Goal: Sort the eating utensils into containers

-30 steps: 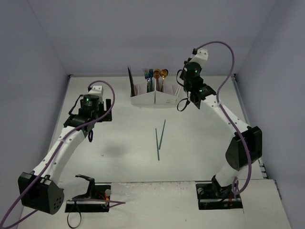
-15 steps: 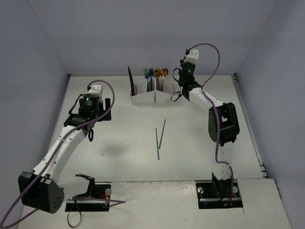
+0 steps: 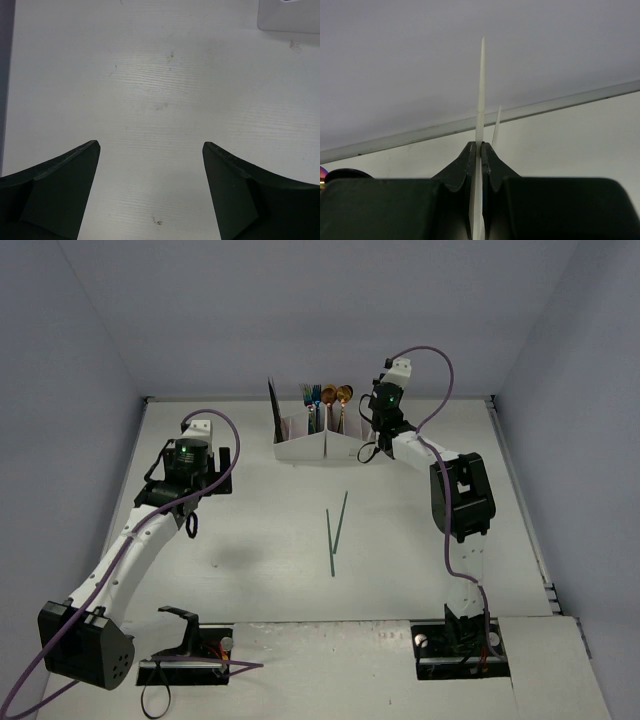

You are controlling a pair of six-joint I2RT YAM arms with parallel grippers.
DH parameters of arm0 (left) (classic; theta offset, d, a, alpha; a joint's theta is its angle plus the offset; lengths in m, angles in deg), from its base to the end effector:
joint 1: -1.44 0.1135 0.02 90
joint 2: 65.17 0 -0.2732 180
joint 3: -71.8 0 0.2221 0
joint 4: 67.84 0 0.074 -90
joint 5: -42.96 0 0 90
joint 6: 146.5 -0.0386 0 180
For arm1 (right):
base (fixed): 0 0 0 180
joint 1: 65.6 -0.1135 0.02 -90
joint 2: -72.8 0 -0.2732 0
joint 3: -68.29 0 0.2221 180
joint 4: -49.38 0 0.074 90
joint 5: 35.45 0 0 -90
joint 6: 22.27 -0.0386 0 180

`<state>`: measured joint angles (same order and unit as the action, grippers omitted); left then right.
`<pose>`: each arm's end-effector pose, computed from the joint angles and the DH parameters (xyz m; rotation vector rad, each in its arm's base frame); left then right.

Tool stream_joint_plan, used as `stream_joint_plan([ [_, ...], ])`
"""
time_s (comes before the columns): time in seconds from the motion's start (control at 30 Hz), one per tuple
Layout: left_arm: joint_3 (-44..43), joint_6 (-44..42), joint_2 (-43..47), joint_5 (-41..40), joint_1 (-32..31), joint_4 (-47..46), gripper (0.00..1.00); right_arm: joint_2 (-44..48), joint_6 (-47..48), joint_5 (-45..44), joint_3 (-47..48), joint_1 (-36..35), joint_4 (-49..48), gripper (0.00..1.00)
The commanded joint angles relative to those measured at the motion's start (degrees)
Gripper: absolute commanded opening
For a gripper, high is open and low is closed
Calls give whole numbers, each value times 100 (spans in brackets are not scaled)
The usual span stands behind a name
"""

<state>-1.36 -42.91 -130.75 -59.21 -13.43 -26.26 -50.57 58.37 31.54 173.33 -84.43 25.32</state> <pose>0.2146 -0.0486 0.3291 -0.0977 2.1475 -0.0587 0.4687 0.1439 0.2827 0.2045 1.4654 0.1036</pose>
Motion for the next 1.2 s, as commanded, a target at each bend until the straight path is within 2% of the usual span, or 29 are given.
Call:
stream_joint_plan([
  [0.0, -71, -94, 135, -130, 30, -202, 82, 230, -273, 109, -116, -15, -542, 1],
  [0.2, -70, -102, 165, -200, 37, -203, 82, 388, -361, 264, -352, -27, -292, 14],
  [0.37, -70, -102, 204, -236, 37, -201, 85, 905, -410, 378, -576, -53, 34, 28],
  [0.63, -72, -95, 291, -266, 35, -201, 86, 2251, -797, 656, -501, -227, 2357, 45],
  [0.7, -47, -97, 359, -304, 37, -232, 86, 2584, -959, 739, -634, -378, 2973, 52],
  [0.9, 51, -89, 566, -512, 37, -365, 90, 3145, -1407, 845, -1400, -1081, 4277, 63],
  [1.07, 142, -93, 785, -700, 45, -483, 96, 3204, -2113, 1155, -2058, -1484, 4739, 69],
  [1.17, 200, -93, 869, -746, 37, -538, 97, 3082, -2191, 1353, -2217, -1594, 4876, 69],
])
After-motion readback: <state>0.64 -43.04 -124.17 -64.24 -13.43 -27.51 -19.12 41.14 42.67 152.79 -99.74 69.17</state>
